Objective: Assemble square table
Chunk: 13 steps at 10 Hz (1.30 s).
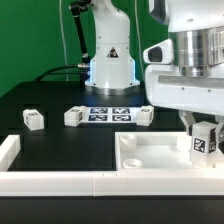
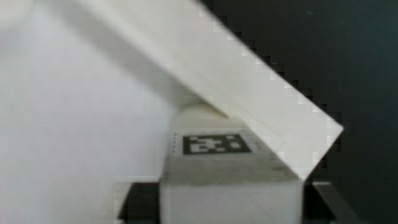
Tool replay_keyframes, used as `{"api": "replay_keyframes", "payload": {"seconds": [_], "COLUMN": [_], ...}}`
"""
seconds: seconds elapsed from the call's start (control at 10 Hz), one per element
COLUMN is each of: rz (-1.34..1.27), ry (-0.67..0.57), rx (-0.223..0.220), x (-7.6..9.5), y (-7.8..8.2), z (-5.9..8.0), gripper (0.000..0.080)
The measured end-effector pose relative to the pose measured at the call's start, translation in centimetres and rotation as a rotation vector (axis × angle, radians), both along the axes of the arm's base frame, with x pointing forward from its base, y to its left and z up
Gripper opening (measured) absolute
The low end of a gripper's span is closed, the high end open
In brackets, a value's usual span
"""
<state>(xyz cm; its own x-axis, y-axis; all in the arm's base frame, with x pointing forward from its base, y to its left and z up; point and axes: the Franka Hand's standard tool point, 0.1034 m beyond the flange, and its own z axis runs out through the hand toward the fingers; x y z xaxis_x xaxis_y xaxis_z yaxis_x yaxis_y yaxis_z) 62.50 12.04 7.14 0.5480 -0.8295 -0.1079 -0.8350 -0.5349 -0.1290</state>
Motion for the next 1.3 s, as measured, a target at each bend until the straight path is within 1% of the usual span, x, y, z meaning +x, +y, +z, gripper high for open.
{"api": "replay_keyframes", "payload": {"seconds": [0.1,0.2,0.3,0.5,0.6,0.7,0.8,0.9,1.0,1.1,1.2,1.3], "rz": [-0.095,-0.207,-0.268,-0.235,-0.153,0.108,0.223,0.267,0.345,0.437,0.624,0.845], "ry": [0.013,0.024,0.038,0.031,0.018,-0.031,-0.049,-0.057,-0.07,-0.086,-0.112,-0.129], "rx": [0.05,0.091,0.098,0.095,0.08,0.031,0.014,0.011,0.006,-0.002,-0.045,-0.096], "x": [0.1,0.2,0.13,0.12,0.13,0.41,0.42,0.42,0.43,0.41,0.23,0.21], "y": [-0.35,-0.68,-0.45,-0.47,-0.45,-0.39,-0.21,-0.34,-0.4,-0.41,-0.34,0.04], "z": [-0.06,-0.09,-0.11,-0.12,-0.11,0.12,0.08,0.04,0.03,-0.04,-0.3,-0.25], "gripper": [0.0296,0.0296,0.0296,0.0296,0.0372,0.0552,0.062,0.062,0.0644,0.0644,0.0649,0.0649]}}
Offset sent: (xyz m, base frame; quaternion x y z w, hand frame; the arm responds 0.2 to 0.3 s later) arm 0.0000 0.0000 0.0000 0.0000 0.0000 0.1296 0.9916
